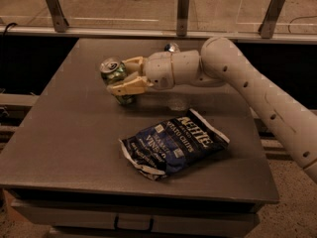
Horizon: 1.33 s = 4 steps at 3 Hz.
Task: Place green can upright
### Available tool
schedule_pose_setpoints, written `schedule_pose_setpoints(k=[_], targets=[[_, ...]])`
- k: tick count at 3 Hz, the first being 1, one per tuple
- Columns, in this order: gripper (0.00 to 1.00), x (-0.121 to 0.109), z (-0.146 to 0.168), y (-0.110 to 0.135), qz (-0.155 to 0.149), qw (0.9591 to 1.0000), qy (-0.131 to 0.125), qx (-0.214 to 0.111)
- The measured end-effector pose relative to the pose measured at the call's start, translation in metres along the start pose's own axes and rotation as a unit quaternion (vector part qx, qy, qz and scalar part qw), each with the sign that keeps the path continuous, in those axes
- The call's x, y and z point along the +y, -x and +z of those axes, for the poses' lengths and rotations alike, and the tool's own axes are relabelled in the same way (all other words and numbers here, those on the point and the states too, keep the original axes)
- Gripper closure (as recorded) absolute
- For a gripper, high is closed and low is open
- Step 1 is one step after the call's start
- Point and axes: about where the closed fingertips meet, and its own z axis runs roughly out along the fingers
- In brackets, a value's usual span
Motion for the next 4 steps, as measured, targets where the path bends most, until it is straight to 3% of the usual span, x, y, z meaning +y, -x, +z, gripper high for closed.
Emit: schedule_pose_setpoints(k=[1, 4], targets=[[0.82, -0.0047, -0.0160, -0.0096, 0.009, 0.9998, -0.014, -0.008], [0.12, -0.0025, -0.0108, -0.0078, 0.008, 0.9999, -0.009, -0.009]])
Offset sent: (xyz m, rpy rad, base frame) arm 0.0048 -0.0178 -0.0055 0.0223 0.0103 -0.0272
